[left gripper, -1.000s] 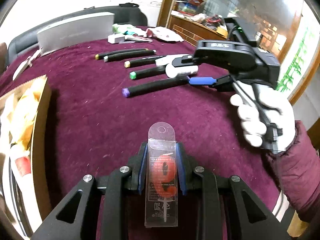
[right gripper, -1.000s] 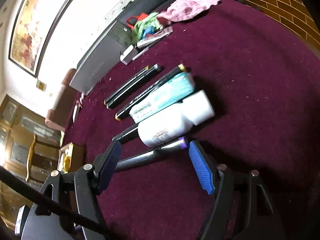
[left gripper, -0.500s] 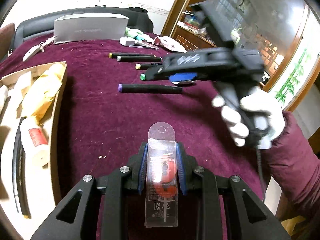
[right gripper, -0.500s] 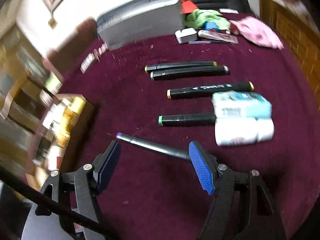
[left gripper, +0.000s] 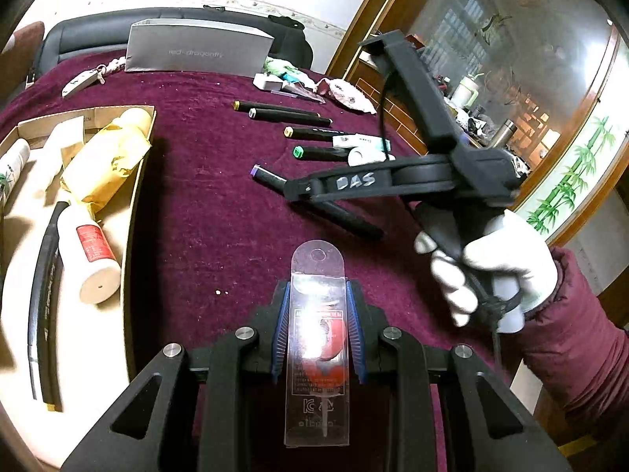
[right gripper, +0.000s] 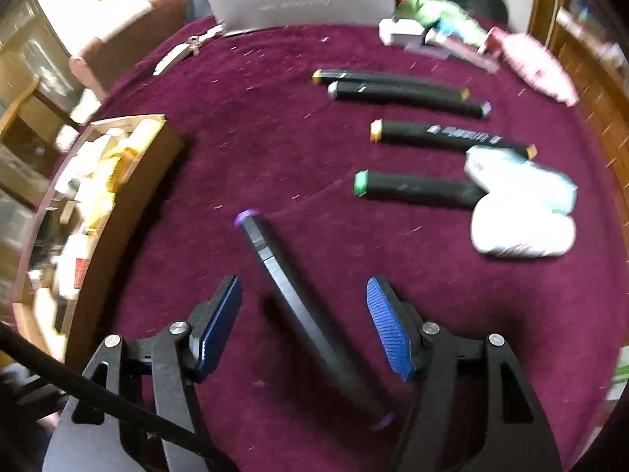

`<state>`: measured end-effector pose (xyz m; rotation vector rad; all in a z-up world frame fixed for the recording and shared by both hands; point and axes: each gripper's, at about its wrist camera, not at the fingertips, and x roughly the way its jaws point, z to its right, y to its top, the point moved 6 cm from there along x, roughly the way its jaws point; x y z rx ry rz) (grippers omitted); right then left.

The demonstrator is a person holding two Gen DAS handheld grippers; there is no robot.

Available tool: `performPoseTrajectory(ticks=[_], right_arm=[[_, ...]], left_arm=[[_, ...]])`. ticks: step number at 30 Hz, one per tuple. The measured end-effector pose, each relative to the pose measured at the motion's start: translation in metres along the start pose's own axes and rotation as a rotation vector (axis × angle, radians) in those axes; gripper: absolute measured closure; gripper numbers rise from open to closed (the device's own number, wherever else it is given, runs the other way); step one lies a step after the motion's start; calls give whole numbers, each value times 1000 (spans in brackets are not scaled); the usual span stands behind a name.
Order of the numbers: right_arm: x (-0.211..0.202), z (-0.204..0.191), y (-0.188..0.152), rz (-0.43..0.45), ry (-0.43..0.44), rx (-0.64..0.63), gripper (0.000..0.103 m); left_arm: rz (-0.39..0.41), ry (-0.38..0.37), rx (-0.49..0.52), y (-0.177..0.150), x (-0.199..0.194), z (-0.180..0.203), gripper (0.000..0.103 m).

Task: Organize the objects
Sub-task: 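Grasp the black purple-capped marker with the right gripper, then carry the clear package and purple-capped marker over the cardboard tray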

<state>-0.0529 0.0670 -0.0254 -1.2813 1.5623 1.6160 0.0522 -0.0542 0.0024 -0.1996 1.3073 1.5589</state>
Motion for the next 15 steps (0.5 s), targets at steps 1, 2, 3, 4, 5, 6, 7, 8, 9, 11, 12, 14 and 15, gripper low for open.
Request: performPoseTrajectory(ticks=[1,2,3,4,5,6,7,8,9,11,12,14,15], right_arm=[[2,-1,-1,2,-12,-4,41],[5,-3,-4,-3,-21,-14,46],[5,-4,-4,15,-50,-29,53],[5,-6,-5,25,-80,-46,56],[6,-7,-6,37,-121,-67,61],[5,-9,-5,45,-122,-70,73],[4,-9,-6,50,-122,-68,78],[3,-12,-7,51,-127,-71,85],[3,-13,-7,52,-130,-75,88],[2,-17,-10,53,-123,-77,91],[2,-18,-10,53,-117,-71,91],[-1,-19,-15,56,-90,-49,91],[-3,-20,-16,58,-75,-39,91]], left_arm=[[1,1,1,0,-1,0,80],[4,3,2,0,-3,0,80],[8,4,2,-1,-5,-1,80],[11,4,1,-1,-7,-1,80],[15,5,0,-1,-9,-1,80],[21,6,-3,-2,-11,-2,80],[25,6,-6,-2,-12,-2,80],[30,5,-10,-2,-14,-3,80],[36,5,-12,-2,-16,-3,80],[50,9,-14,-3,-21,-4,80],[54,10,-17,-3,-22,-4,80],[63,12,-20,-4,-26,-5,80],[68,14,-21,-4,-29,-6,80]])
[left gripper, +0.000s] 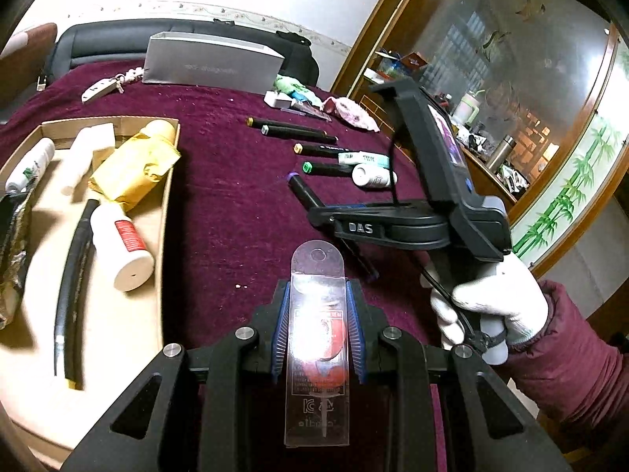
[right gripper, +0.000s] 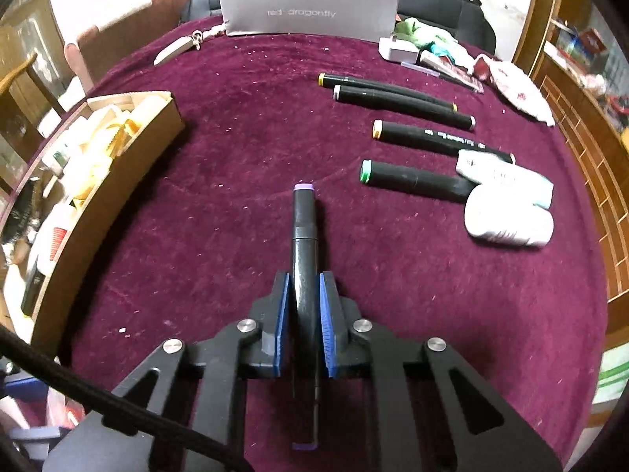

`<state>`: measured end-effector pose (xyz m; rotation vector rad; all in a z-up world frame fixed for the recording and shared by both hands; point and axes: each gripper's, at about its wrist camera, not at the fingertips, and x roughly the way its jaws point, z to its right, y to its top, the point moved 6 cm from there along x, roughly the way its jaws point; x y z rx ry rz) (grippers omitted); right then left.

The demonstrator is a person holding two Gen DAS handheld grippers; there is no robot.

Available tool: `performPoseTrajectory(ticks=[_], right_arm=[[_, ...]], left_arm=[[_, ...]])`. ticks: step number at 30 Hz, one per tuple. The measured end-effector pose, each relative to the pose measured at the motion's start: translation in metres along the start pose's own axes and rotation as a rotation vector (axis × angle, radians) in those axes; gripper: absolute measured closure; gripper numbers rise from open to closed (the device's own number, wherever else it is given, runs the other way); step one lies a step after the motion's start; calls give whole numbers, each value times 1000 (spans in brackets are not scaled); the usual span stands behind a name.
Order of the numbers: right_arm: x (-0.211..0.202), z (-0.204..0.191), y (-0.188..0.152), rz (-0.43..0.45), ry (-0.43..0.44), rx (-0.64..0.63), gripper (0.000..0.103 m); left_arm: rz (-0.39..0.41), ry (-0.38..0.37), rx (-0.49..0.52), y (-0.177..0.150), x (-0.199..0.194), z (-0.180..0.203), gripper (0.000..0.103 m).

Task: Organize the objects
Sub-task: 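Carry the clear package and purple-capped marker over the cardboard tray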

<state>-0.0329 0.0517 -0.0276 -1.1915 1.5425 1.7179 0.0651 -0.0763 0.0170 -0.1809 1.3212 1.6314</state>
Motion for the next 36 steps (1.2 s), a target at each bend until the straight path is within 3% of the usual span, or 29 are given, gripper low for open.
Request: performPoseTrajectory(ticks=[11,23,29,36], right_arm=[[-37,-22,-12,36,193,85,91],[-103,-90,3,149,344,8,90],[-111,-131,9,127,437,-40,90],[-86,-167,9,47,496,-63,90]], left_arm=[[64,13,-21,-5,-30,-7,80],[192,94,-76,5,-81,-48,79],[237,179,-125,10,-100,-91,79],[232,257,-149,13,-96,-129,79]])
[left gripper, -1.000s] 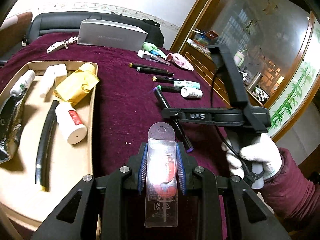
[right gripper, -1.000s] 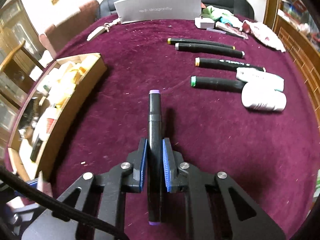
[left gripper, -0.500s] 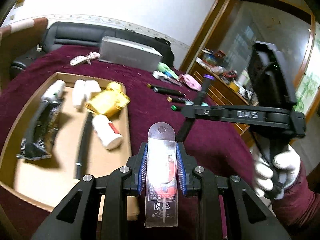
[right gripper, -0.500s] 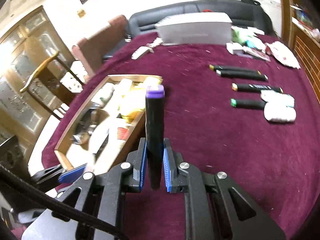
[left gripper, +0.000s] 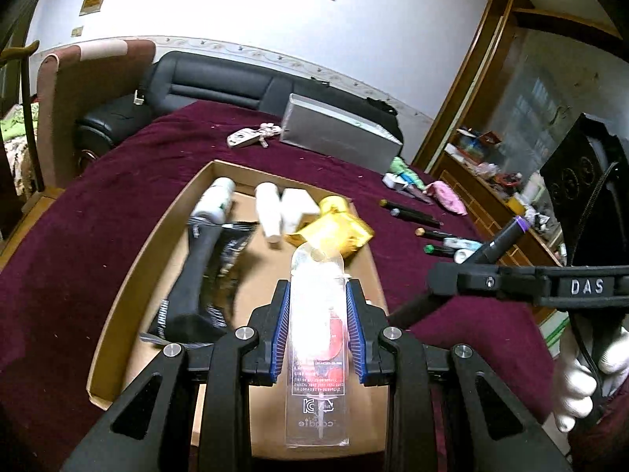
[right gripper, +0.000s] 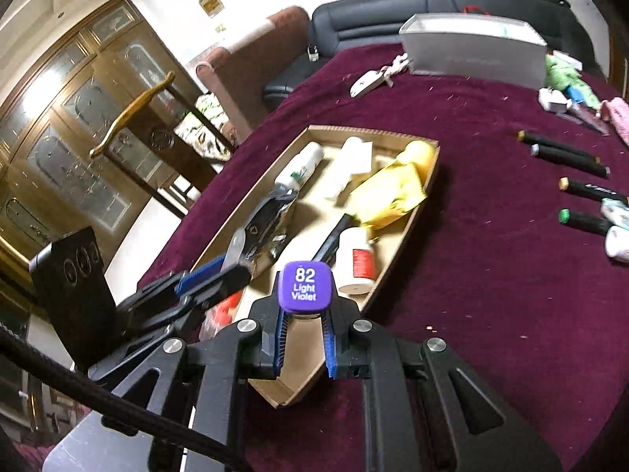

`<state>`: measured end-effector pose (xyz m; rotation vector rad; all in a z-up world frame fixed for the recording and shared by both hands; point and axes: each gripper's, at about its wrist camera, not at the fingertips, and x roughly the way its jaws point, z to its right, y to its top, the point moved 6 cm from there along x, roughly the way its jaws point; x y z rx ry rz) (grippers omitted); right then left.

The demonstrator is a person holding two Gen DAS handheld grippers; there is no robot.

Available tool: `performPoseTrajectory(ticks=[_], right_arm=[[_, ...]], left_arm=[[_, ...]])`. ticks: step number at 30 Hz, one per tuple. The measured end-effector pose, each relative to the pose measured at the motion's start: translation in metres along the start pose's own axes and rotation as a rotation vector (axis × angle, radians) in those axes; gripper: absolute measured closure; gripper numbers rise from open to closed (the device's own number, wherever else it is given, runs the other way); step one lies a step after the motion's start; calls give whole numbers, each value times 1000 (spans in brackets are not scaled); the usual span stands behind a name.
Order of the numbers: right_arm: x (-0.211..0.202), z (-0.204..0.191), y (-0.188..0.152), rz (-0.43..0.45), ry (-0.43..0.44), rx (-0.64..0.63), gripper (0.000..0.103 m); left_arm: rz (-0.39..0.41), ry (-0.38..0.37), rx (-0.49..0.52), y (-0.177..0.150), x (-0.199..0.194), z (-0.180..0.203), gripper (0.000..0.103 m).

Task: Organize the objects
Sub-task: 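Carry the clear package and purple-capped marker over the cardboard tray, then open the left gripper to drop the clear package while the right releases the marker in the tray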

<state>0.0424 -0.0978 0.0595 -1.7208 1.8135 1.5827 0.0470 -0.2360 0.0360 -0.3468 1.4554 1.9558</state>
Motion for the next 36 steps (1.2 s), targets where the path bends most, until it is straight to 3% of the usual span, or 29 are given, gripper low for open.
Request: performPoseTrajectory(ticks=[11,19,36], right_arm=[[53,11,9,-86,-29,30,90],[67,15,23,-88,-45,46,89],[94,17,10,-156,-52,53,90]], left_arm=[[-77,62,5,-2,29,-19,80],[-107,80,-4,2,40,-24,80],[-153,104,-25,-7,56,-33,79]])
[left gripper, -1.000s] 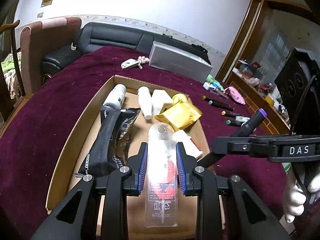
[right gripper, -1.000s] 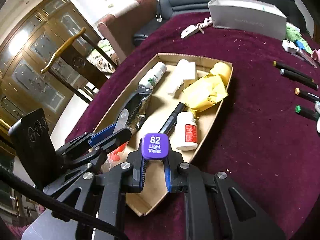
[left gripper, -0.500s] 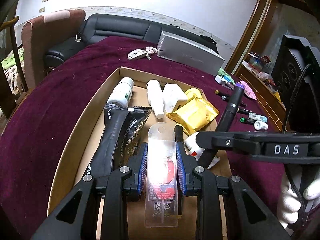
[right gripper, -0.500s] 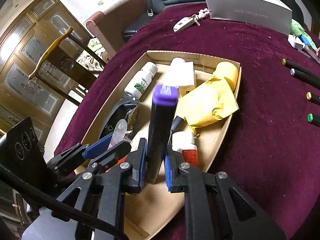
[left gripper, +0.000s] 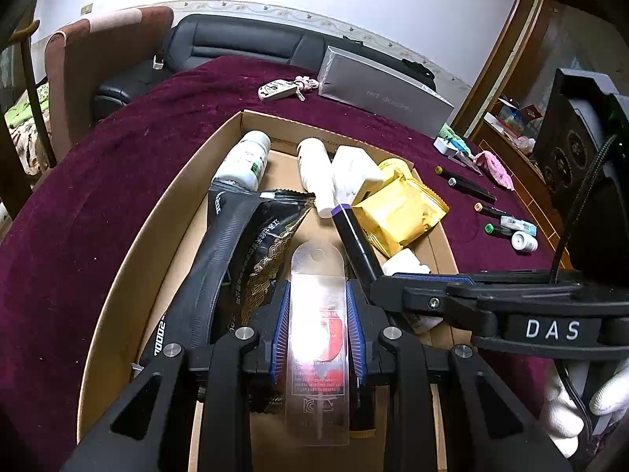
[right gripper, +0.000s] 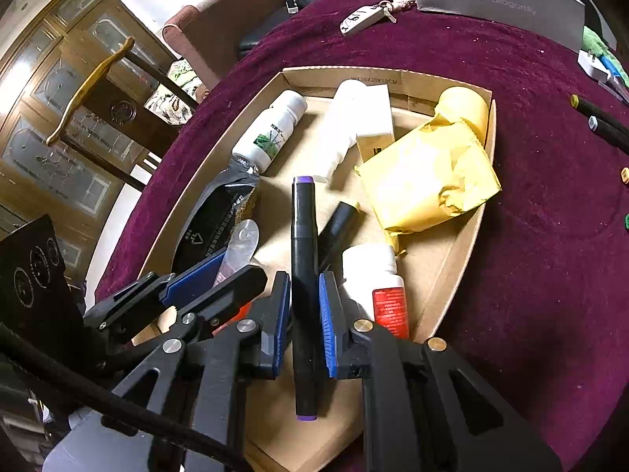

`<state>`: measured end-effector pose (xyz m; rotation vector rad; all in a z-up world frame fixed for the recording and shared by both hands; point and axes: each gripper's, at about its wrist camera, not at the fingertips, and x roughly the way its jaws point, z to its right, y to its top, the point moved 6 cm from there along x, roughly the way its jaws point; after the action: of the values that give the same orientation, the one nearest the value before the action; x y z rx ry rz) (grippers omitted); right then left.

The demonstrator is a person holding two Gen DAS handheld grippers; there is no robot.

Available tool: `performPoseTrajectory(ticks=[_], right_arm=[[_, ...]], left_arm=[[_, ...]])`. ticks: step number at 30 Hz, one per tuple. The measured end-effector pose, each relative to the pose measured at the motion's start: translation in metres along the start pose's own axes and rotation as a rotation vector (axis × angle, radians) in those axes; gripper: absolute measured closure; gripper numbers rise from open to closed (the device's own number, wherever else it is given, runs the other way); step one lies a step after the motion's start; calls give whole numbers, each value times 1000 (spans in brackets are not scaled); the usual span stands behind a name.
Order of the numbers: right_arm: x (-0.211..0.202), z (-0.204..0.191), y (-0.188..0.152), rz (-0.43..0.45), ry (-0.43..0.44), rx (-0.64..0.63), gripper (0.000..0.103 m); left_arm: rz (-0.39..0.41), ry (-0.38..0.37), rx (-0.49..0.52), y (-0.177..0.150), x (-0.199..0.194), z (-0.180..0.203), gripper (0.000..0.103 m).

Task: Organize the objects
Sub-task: 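Open the left gripper to drop the clear package while the right releases the marker in the tray, then move both grippers back over the table items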

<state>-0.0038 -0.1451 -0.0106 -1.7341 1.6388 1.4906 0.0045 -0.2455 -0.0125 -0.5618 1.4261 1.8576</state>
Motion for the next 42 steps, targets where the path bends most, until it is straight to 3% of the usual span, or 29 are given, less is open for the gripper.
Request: performPoseTrajectory(ticks=[6,7,9,15,20,25,28,32,42], right_arm=[[-1,0,-2,14,-6,8,89],[-2,1,-2,19,-8,10,89],[-5,2,-1,33,-8,13,89],[-20,7,-2,71,3,26,77],[-34,12,-8,95,14,45,66],[-54,21,-14,133,11,62,65],[-77,39,-18,176,-13,80,65],[-118,82,-26,254,-80,141,55],[-202,210,-62,389,-195,383,51]], left_arm=[[6,8,-7,1,1,-1,76],[6,9,-11,1,1,-1,74],[11,7,-14,2,0,0,57],[31,-23,-35,3,-13,6,48],[59,-38,-43,4,-30,14,48],[127,-71,-46,12,-60,28,48],[168,-108,-31,18,-78,43,42],[173,-161,11,20,-85,74,40],[31,-224,178,-12,-48,167,40]])
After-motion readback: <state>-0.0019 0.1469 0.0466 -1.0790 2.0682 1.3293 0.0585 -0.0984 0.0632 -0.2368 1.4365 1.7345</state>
